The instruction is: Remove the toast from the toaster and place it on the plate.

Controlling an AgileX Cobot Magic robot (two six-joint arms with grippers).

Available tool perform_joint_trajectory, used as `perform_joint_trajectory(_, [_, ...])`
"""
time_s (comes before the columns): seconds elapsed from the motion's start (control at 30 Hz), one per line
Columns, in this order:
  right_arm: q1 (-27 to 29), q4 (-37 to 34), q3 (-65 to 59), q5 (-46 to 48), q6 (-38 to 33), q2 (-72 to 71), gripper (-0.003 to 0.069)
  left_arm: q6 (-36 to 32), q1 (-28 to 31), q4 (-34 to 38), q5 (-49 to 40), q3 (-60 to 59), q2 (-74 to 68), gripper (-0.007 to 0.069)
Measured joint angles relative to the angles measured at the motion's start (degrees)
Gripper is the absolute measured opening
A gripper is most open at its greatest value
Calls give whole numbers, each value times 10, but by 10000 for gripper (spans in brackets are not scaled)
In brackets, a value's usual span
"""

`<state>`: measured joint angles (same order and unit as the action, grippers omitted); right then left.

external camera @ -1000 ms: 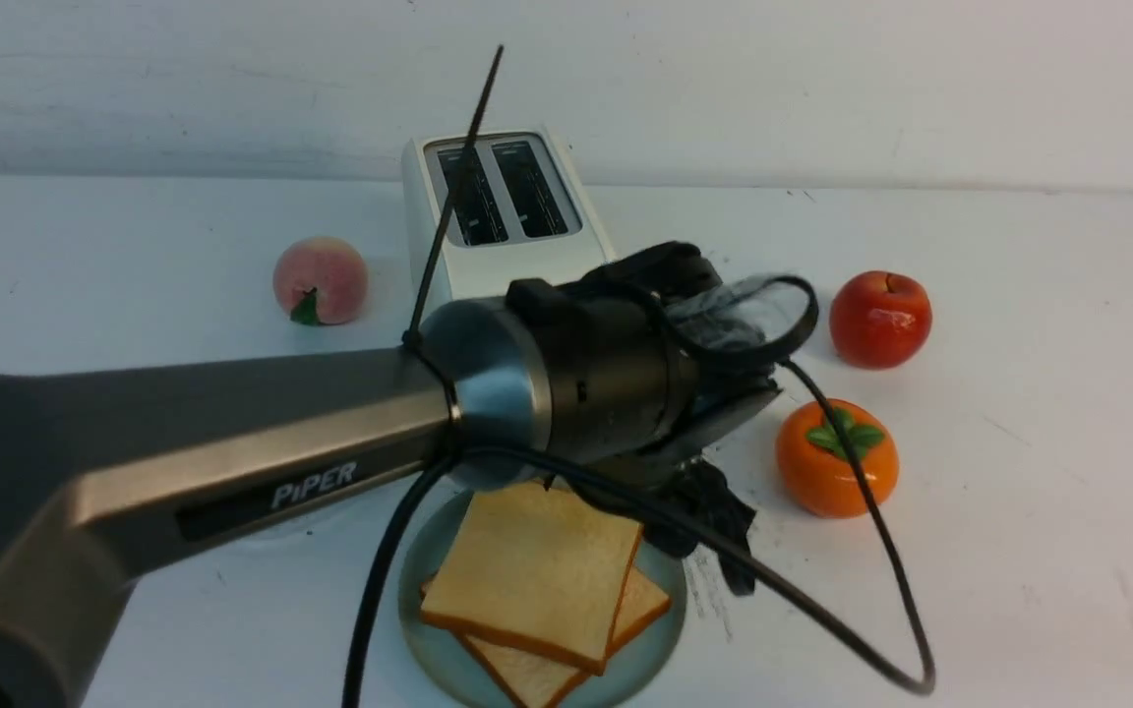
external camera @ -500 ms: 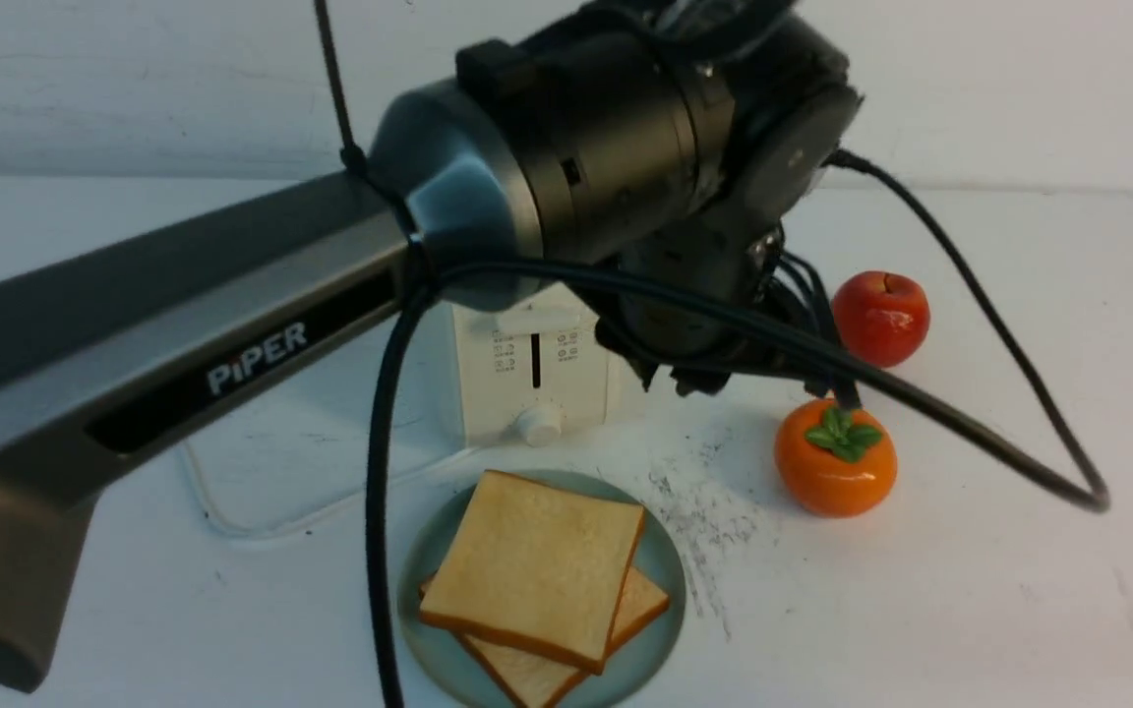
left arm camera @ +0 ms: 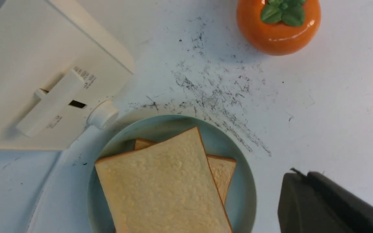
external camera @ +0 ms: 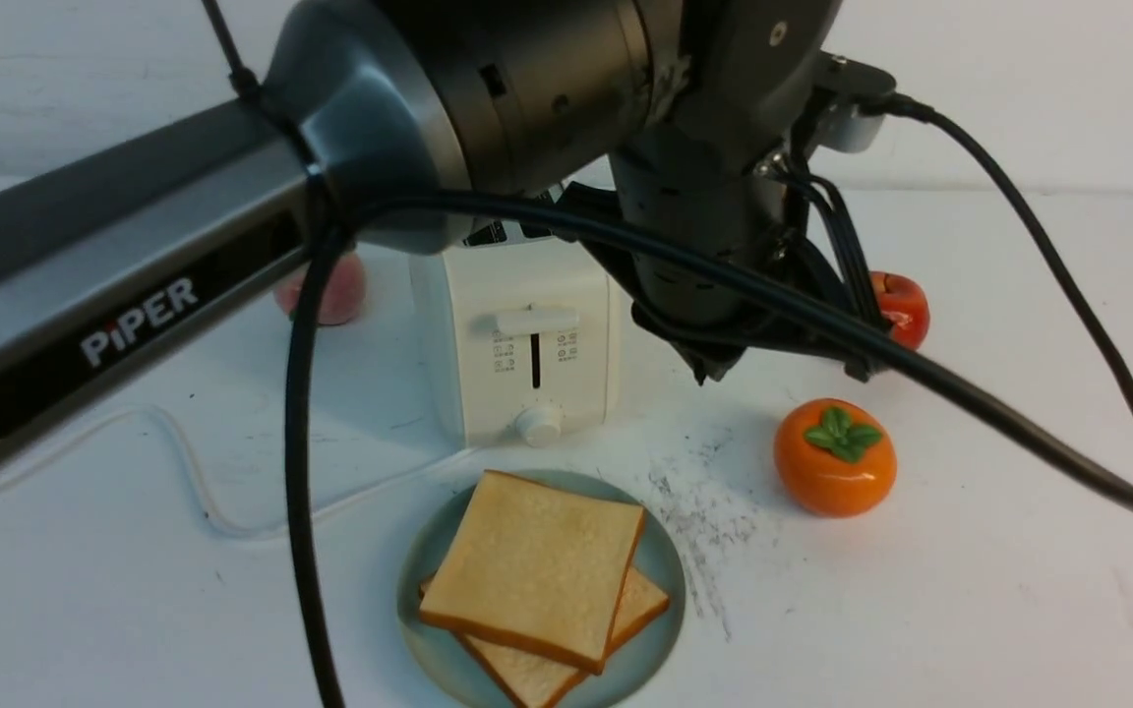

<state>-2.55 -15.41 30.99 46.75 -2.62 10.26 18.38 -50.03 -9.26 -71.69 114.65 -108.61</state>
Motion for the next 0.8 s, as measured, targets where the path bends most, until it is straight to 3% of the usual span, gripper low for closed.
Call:
perform_joint_trajectory(0.17, [0, -5, -110, -190, -29, -5, -10, 0, 0, 1, -1, 0, 0, -14])
perform_joint_trajectory(0.27, [0, -9, -146, -241, -31, -5, -8, 0, 0, 1, -1, 0, 0, -14])
perform_joint_trajectory(0.8, [0, -11, -203, -222, -35, -5, -1, 0, 0, -1, -1, 0, 0, -14])
